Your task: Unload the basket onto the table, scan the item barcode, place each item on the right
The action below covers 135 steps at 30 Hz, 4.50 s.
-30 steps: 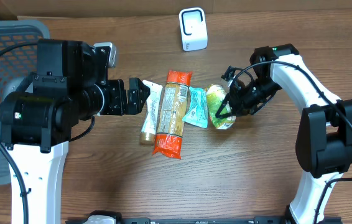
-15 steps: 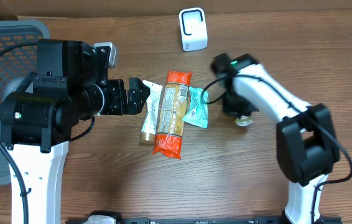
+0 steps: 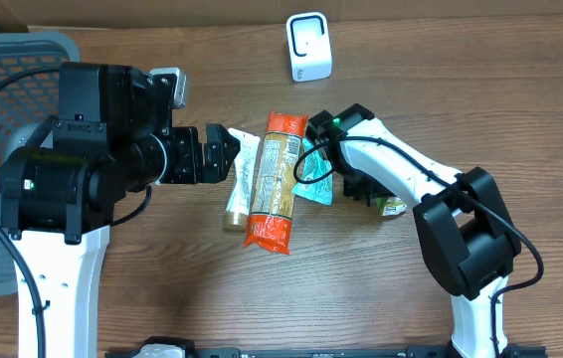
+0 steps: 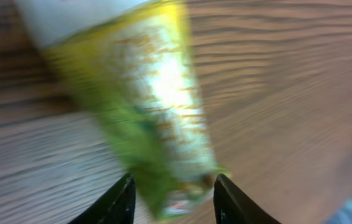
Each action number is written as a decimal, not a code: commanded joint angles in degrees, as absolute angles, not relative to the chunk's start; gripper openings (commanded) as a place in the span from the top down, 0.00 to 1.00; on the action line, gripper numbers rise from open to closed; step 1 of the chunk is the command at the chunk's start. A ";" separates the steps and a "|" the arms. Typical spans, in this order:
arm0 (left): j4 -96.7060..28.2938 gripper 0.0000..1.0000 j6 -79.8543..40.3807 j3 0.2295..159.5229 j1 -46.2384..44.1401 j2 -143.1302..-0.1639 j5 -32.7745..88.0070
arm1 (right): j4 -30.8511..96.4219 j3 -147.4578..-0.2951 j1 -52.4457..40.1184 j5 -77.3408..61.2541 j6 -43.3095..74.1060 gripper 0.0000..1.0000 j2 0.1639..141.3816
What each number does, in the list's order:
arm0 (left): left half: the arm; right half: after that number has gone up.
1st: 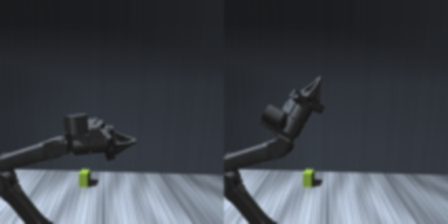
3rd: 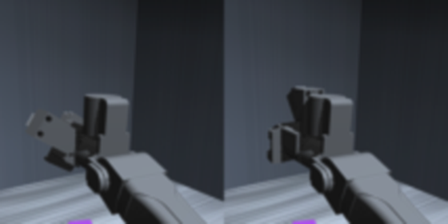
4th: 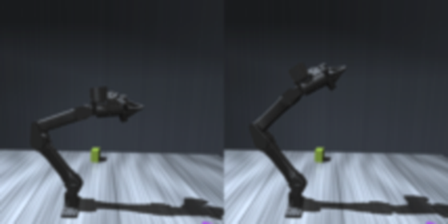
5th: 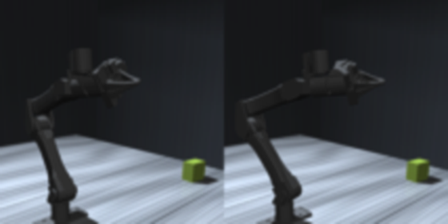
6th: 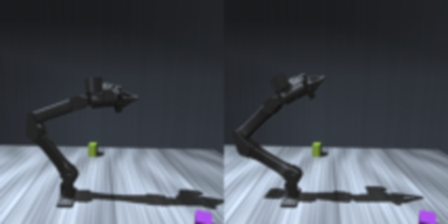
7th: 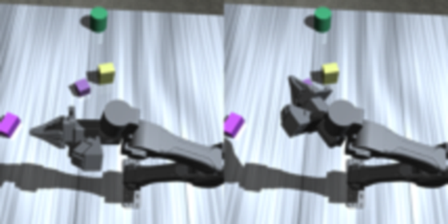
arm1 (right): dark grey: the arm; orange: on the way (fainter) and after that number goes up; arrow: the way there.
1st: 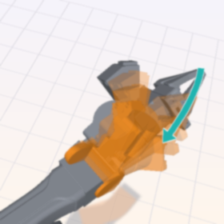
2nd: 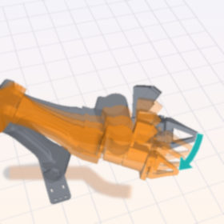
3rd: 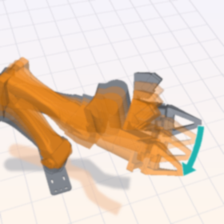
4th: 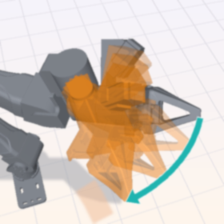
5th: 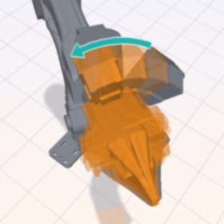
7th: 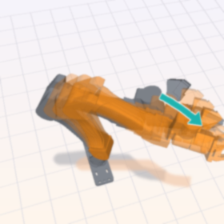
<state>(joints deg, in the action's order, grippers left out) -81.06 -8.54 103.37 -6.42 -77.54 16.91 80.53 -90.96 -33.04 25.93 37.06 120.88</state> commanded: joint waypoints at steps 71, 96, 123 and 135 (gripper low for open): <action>-81.01 0.00 -7.29 103.55 -6.87 -77.91 17.39 | 57.87 -89.95 -22.74 -2.68 9.13 0.79 120.73; -81.01 0.01 -7.27 103.55 -6.87 -77.91 17.39 | 65.82 -95.33 -8.99 -12.97 24.51 0.96 117.64; -81.01 0.00 -7.27 103.55 -6.87 -77.91 17.39 | 75.35 -80.82 -6.28 -9.85 18.13 0.64 115.57; -81.01 0.00 -7.27 103.55 -6.87 -77.91 17.39 | 60.01 -80.07 -17.80 -16.16 19.75 0.76 114.04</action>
<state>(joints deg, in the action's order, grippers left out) -81.06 -8.54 103.37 -6.42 -77.54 16.93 63.70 -79.92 -15.59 -14.15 18.59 116.99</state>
